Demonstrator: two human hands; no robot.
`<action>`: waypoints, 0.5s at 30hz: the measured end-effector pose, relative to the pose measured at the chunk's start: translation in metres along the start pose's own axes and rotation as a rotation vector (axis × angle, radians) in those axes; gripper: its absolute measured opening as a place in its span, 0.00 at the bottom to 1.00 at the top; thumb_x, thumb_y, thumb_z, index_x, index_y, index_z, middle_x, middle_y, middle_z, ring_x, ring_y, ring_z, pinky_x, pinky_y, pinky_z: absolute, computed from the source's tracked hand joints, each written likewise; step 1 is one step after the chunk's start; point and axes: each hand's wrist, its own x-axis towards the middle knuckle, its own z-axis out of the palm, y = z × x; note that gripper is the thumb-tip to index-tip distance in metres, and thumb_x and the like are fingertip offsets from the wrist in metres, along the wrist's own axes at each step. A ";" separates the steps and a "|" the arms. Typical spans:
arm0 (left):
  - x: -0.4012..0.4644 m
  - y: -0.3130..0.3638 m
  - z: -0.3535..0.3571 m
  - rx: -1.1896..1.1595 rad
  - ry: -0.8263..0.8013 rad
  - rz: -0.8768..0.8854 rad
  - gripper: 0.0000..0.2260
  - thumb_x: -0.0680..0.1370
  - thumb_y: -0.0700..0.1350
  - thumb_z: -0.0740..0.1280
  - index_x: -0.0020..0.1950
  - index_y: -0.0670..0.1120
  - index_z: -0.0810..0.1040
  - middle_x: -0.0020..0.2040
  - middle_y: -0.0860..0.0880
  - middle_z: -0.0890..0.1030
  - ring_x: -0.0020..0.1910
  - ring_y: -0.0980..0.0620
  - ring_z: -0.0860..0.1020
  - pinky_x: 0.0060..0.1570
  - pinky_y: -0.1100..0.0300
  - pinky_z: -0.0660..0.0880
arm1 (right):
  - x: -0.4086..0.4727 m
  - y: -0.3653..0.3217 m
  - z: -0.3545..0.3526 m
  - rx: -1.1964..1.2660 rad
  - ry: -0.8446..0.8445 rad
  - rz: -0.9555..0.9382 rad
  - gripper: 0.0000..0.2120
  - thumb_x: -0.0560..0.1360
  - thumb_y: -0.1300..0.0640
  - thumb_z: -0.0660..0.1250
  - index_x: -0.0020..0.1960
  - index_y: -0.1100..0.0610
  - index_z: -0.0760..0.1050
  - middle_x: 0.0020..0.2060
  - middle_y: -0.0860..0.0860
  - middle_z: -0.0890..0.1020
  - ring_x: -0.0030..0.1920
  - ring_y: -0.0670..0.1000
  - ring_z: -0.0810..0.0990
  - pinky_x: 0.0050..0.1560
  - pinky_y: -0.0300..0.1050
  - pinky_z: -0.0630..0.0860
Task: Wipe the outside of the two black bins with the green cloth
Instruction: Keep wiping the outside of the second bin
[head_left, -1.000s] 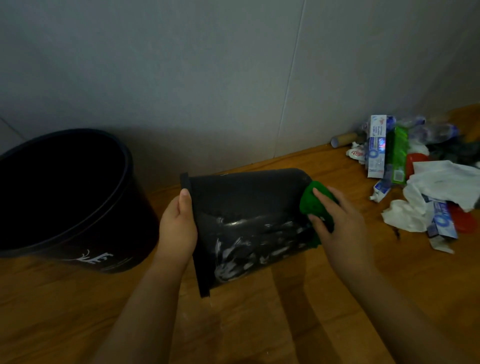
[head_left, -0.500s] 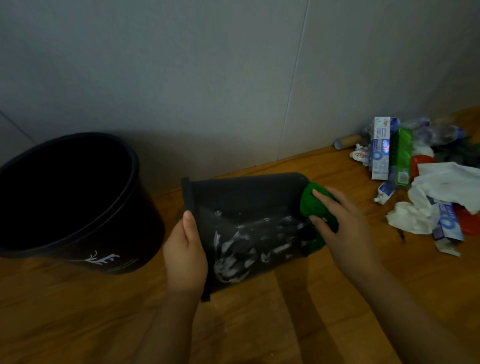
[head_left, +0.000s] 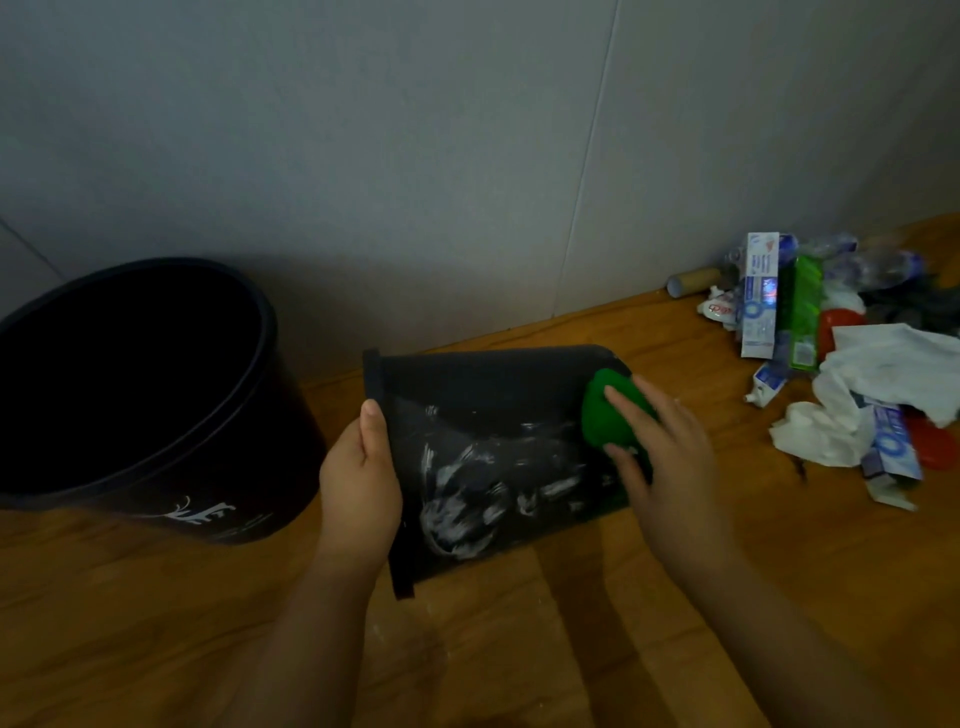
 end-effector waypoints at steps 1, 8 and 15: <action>0.000 0.000 0.000 0.003 -0.002 -0.003 0.22 0.85 0.55 0.51 0.37 0.44 0.71 0.33 0.49 0.73 0.26 0.63 0.73 0.27 0.70 0.69 | 0.002 0.005 -0.003 0.006 0.030 0.088 0.25 0.77 0.57 0.65 0.73 0.47 0.65 0.74 0.46 0.63 0.73 0.53 0.61 0.70 0.57 0.65; 0.003 0.002 0.000 -0.006 -0.018 -0.008 0.22 0.85 0.55 0.51 0.38 0.45 0.73 0.35 0.49 0.75 0.31 0.59 0.75 0.29 0.69 0.70 | -0.011 -0.019 0.006 -0.060 -0.038 -0.035 0.27 0.76 0.58 0.66 0.73 0.49 0.66 0.75 0.49 0.63 0.74 0.54 0.60 0.70 0.53 0.64; 0.002 0.001 0.000 0.005 -0.017 -0.017 0.23 0.85 0.55 0.50 0.39 0.44 0.73 0.35 0.49 0.75 0.28 0.63 0.74 0.26 0.72 0.68 | 0.010 0.001 -0.007 0.010 0.034 0.135 0.24 0.76 0.56 0.65 0.72 0.48 0.67 0.74 0.46 0.64 0.72 0.51 0.63 0.69 0.57 0.68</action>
